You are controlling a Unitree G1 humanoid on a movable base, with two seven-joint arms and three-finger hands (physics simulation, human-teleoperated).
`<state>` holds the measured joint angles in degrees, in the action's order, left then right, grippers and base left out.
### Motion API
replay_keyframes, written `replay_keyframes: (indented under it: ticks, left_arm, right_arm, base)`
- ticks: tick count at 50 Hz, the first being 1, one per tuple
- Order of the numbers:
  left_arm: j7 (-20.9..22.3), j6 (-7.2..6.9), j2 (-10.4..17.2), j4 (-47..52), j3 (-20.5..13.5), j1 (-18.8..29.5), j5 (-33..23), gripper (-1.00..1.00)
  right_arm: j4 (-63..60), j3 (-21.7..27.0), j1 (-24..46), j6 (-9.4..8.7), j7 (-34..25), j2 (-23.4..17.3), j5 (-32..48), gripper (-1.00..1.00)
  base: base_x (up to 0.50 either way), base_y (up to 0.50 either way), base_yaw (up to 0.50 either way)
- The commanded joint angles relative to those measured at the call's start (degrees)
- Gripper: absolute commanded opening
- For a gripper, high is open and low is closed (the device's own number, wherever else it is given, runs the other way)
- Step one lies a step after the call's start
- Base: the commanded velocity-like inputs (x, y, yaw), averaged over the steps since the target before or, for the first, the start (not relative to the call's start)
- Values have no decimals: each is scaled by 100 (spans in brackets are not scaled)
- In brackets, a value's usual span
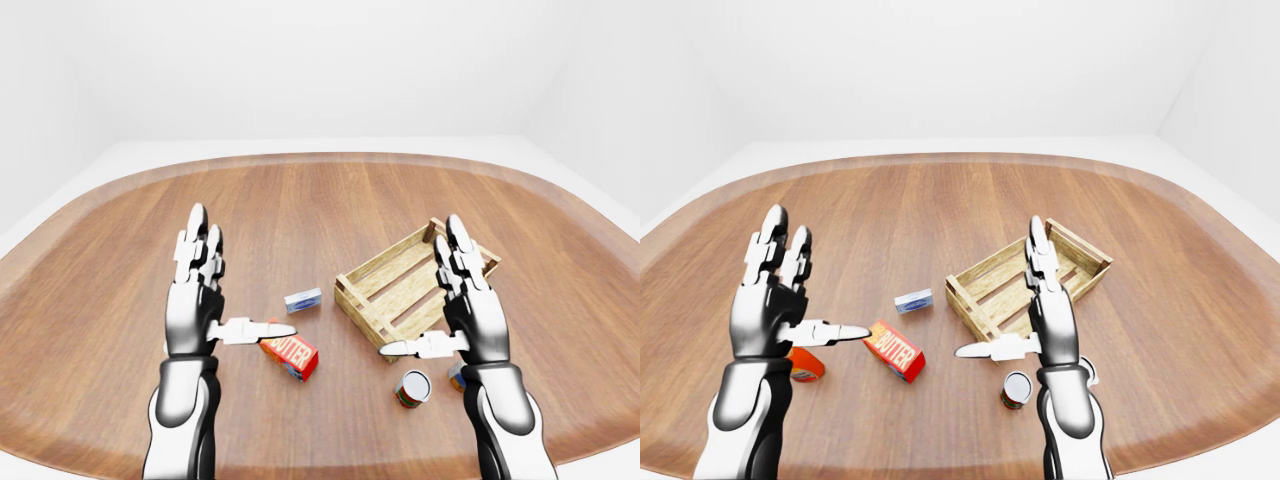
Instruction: Pick up the tomato sauce, and put it in the wooden tray.
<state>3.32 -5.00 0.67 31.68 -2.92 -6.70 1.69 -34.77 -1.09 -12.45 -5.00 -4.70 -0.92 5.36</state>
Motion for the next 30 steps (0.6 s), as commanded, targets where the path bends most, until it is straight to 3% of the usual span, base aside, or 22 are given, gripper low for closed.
replay_keyframes:
  ticks: [1,13,30]
  left_arm:
    - [61,0,-57,698,-20,-203,-15,100]
    - [13,0,-48,623,-3,-136,-28,100]
    - [10,0,-48,642,5,-169,-30,100]
  right_arm:
    - [-140,154,-407,0,-252,2,117,100]
    - [35,118,-1261,0,-598,0,312,100]
    - [-45,397,-1650,0,-1020,179,357,100]
  base:
    - [0,0,0]
    - [0,0,0]
    - [0,0,0]
